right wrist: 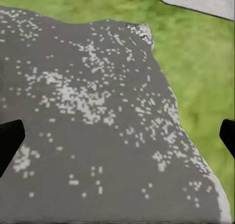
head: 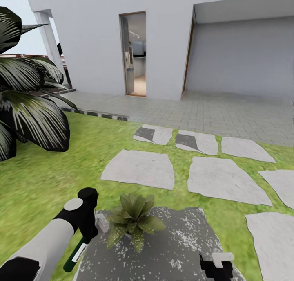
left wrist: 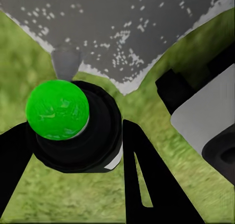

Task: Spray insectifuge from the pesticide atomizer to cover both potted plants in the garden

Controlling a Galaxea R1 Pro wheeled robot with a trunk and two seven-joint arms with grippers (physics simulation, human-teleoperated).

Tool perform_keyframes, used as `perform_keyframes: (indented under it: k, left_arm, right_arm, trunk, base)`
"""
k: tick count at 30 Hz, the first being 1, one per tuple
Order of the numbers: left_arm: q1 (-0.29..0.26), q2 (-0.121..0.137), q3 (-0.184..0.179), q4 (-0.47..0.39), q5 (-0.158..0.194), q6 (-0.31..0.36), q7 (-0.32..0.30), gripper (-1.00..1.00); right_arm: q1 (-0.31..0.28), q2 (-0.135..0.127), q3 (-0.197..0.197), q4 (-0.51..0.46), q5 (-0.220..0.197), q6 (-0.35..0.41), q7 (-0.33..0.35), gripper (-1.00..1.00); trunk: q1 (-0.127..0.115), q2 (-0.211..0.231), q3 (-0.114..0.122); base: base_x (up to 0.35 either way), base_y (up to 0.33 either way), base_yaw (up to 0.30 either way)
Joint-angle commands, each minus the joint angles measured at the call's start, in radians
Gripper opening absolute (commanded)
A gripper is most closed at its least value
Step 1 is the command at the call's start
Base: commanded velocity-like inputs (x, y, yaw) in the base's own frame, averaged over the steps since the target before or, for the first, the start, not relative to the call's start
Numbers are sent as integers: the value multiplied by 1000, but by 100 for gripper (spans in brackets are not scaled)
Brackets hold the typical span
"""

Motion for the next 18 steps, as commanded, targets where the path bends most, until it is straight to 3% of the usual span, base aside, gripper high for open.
perform_keyframes:
  k: [1,10,18]
  left_arm:
    - [0,2,-5,-1,-5,11,-9,-100]
    - [5,1,-4,-1,-6,12,-9,-100]
    - [-5,-38,-2,-5,-4,18,-9,-100]
  right_arm:
    - [-1,0,2,1,6,-2,-8,100]
    - [-1,0,3,1,6,-2,-8,100]
    - [-1,1,3,2,6,-2,-8,100]
  trunk:
    - [0,0,-1]
    - [0,0,-1]
    - [0,0,-1]
  base:
    - [-78,265,-21]
    - [-19,74,-3]
    - [0,0,0]
